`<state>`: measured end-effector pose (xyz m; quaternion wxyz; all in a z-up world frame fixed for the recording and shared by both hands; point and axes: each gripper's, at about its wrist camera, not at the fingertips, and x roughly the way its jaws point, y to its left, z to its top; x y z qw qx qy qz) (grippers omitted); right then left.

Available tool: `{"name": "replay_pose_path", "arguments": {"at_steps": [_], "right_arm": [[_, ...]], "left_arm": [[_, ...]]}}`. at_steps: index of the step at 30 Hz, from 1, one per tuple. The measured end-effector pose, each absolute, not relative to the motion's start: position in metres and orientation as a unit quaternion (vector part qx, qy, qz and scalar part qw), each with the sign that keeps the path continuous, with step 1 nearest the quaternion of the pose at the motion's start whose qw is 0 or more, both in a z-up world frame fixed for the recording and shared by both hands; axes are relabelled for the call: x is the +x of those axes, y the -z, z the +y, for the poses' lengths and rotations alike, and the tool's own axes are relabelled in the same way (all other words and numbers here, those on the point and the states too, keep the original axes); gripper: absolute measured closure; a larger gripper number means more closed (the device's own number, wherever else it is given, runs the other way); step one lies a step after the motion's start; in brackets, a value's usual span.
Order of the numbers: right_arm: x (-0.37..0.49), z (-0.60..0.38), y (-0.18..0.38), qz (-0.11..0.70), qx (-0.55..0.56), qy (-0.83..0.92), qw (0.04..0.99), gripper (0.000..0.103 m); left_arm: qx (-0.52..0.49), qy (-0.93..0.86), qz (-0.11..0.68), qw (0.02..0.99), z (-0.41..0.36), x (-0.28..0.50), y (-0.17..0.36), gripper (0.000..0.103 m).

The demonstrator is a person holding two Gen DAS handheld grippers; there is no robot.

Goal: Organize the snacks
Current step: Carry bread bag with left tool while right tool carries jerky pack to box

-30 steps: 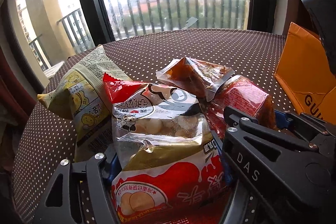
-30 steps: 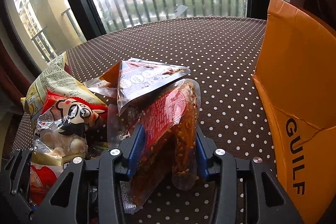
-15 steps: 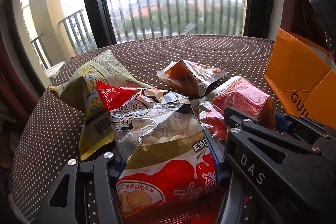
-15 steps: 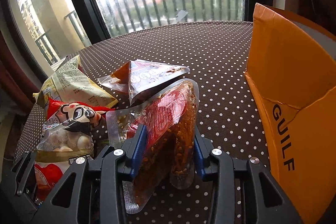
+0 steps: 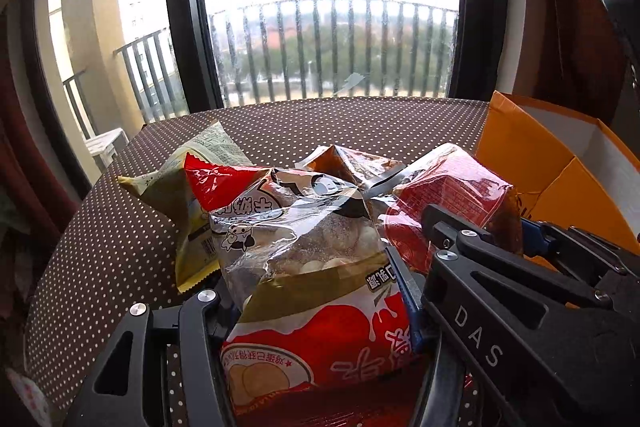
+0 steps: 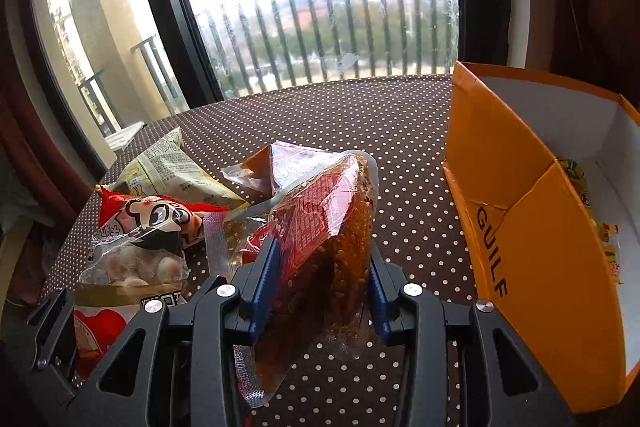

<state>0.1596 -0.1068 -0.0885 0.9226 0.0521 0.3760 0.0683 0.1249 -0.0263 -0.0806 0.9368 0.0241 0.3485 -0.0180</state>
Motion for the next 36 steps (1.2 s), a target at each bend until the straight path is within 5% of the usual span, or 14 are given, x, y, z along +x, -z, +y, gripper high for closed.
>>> {"name": "replay_pose_path", "arguments": {"at_steps": [36], "right_arm": [[0.107, -0.131, 0.006, 0.271, 0.04, -0.058, 0.96, 0.06]], "left_arm": [[-0.002, 0.053, 0.271, 0.961, -0.05, 0.07, 0.015, 0.043]]}}
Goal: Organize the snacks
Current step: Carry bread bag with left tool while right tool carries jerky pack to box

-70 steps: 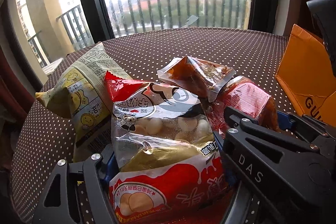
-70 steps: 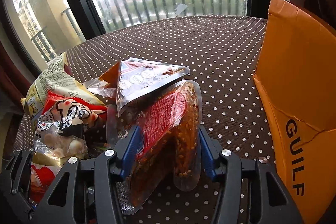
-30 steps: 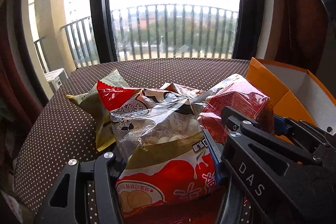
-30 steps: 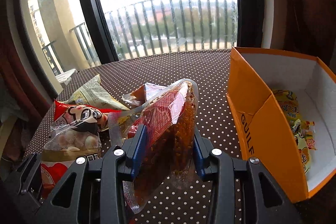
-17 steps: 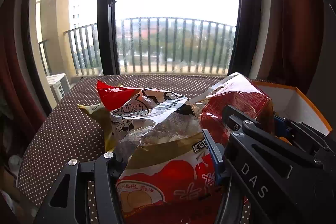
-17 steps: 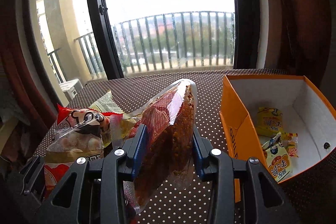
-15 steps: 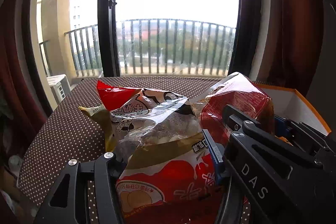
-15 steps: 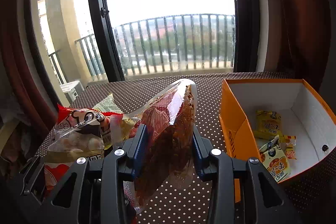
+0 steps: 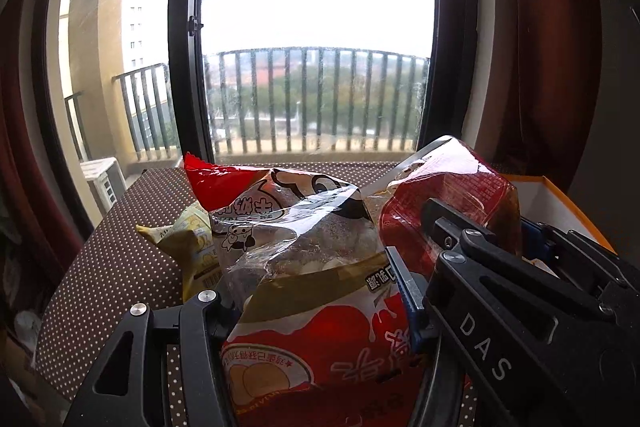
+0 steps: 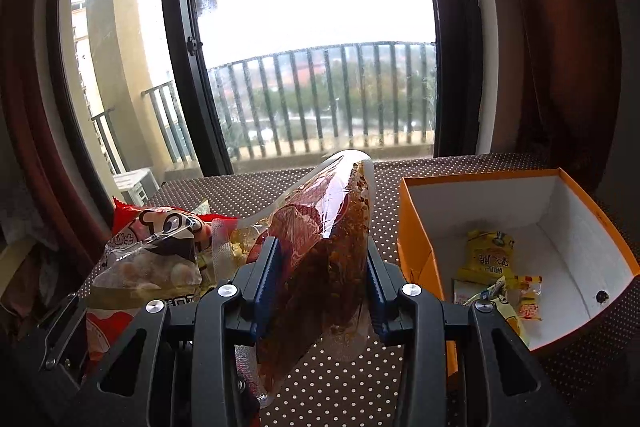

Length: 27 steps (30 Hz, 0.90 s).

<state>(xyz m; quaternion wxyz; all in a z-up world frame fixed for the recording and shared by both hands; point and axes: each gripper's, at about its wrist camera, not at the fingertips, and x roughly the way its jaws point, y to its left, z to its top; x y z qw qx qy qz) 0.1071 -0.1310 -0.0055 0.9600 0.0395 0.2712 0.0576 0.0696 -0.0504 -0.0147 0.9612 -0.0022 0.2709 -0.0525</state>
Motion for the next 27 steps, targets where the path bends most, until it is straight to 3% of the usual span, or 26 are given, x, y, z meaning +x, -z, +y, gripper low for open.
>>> {"name": "replay_pose_path", "arguments": {"at_steps": [27], "right_arm": [[0.126, -0.238, -0.004, 0.239, 0.067, 0.025, 0.968, 0.06]], "left_arm": [[0.032, 0.147, 0.267, 0.952, -0.115, 0.135, 0.016, 0.043]]}}
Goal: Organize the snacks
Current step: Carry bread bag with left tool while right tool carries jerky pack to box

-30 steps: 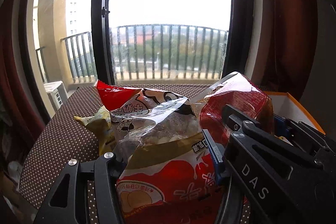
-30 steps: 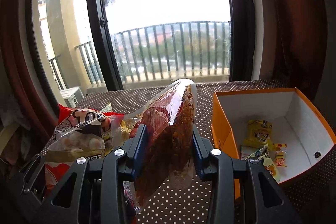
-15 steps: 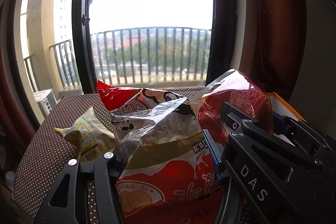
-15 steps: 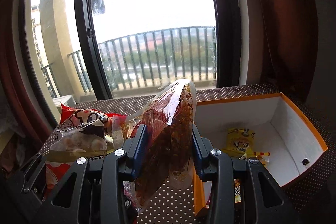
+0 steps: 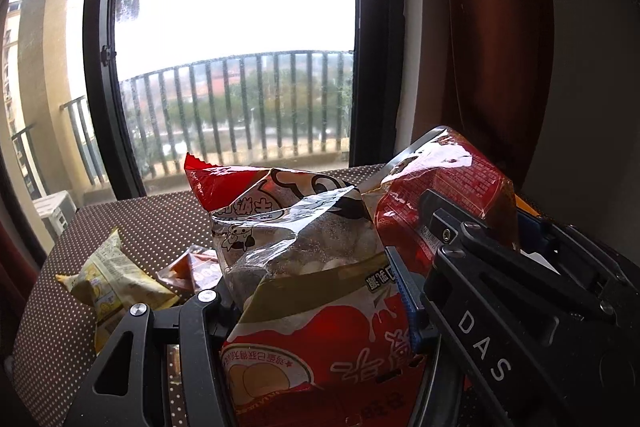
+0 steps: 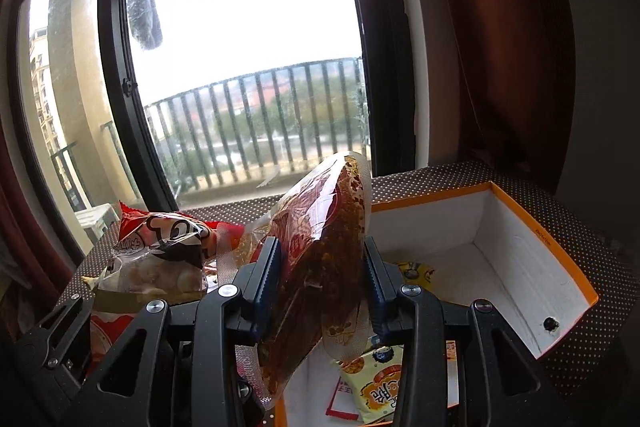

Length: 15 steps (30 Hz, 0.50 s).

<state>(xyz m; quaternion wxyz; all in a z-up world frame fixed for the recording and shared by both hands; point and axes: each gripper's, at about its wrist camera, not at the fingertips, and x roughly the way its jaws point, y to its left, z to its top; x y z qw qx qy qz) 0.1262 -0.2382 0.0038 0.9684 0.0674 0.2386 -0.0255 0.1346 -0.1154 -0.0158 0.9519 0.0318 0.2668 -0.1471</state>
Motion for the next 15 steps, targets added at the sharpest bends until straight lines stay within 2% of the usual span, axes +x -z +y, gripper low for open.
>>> {"name": "replay_pose_path", "arguments": {"at_steps": [15], "right_arm": [[0.137, -0.312, 0.006, 0.246, 0.075, 0.108, 0.96, 0.061]], "left_arm": [[0.059, 0.229, 0.307, 0.922, -0.19, 0.188, 0.038, 0.043]]}}
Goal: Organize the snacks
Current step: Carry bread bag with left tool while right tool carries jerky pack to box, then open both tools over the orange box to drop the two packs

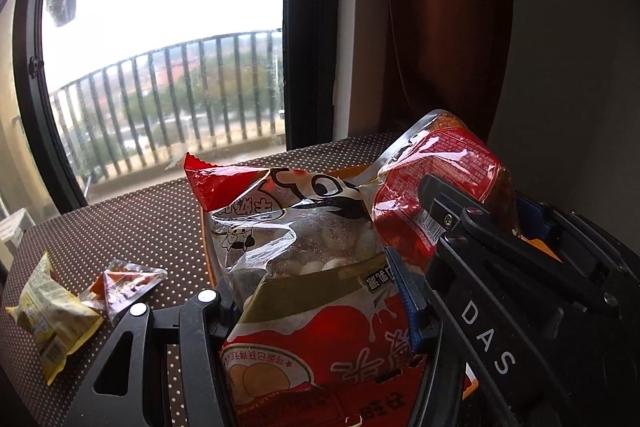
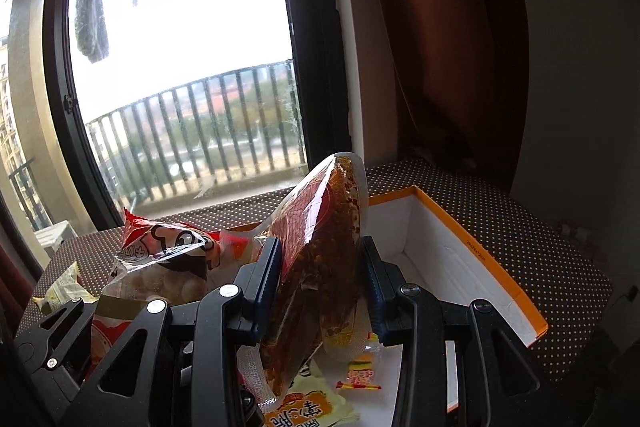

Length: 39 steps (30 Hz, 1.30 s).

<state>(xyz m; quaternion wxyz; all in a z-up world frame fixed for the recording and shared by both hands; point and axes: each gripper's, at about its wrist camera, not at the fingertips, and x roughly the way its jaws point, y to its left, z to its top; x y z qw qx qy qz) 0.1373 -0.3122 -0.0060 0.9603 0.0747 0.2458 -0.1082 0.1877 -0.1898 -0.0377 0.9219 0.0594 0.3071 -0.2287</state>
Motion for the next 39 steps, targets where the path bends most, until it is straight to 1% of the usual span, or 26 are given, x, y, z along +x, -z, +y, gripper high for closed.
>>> {"name": "replay_pose_path", "arguments": {"at_steps": [6, 14, 16, 18, 20, 22, 24, 27, 29, 30, 31, 33, 39], "right_arm": [[0.144, -0.341, 0.011, 0.26, 0.085, 0.129, 0.953, 0.062], [0.158, -0.37, 0.021, 0.291, 0.094, 0.138, 0.942, 0.062], [0.162, -0.373, 0.025, 0.3, 0.092, 0.139, 0.939, 0.062], [0.168, -0.376, 0.028, 0.313, 0.093, 0.138, 0.935, 0.063], [0.172, -0.378, 0.031, 0.323, 0.094, 0.133, 0.932, 0.063], [0.175, -0.379, 0.034, 0.332, 0.097, 0.129, 0.929, 0.063], [0.176, -0.38, 0.036, 0.34, 0.1, 0.125, 0.927, 0.063], [0.179, -0.381, 0.035, 0.346, 0.099, 0.126, 0.925, 0.062], [0.182, -0.382, 0.038, 0.357, 0.096, 0.136, 0.919, 0.059], [0.184, -0.381, 0.039, 0.366, 0.096, 0.138, 0.915, 0.051], [0.184, -0.38, 0.04, 0.371, 0.1, 0.134, 0.913, 0.034], [0.179, -0.378, 0.038, 0.361, 0.107, 0.127, 0.918, 0.024], [0.161, -0.361, 0.031, 0.339, 0.097, 0.133, 0.926, 0.016]], "left_arm": [[0.068, 0.258, 0.355, 0.896, -0.218, 0.212, 0.046, 0.043], [0.094, 0.263, 0.398, 0.874, -0.239, 0.238, 0.06, 0.043], [0.102, 0.261, 0.415, 0.866, -0.243, 0.248, 0.065, 0.041], [0.108, 0.261, 0.431, 0.857, -0.246, 0.256, 0.069, 0.03], [0.111, 0.265, 0.449, 0.846, -0.249, 0.264, 0.072, 0.029], [0.118, 0.252, 0.45, 0.849, -0.249, 0.27, 0.073, 0.026], [0.116, 0.245, 0.448, 0.852, -0.247, 0.275, 0.073, 0.02], [0.11, 0.241, 0.448, 0.854, -0.239, 0.283, 0.074, 0.019], [0.105, 0.236, 0.448, 0.856, -0.233, 0.281, 0.072, 0.018], [0.104, 0.235, 0.447, 0.857, -0.229, 0.28, 0.071, 0.017], [0.103, 0.237, 0.444, 0.858, -0.227, 0.28, 0.07, 0.017], [0.11, 0.233, 0.436, 0.862, -0.222, 0.278, 0.069, 0.015], [0.113, 0.232, 0.404, 0.878, -0.203, 0.257, 0.061, 0.015]]}}
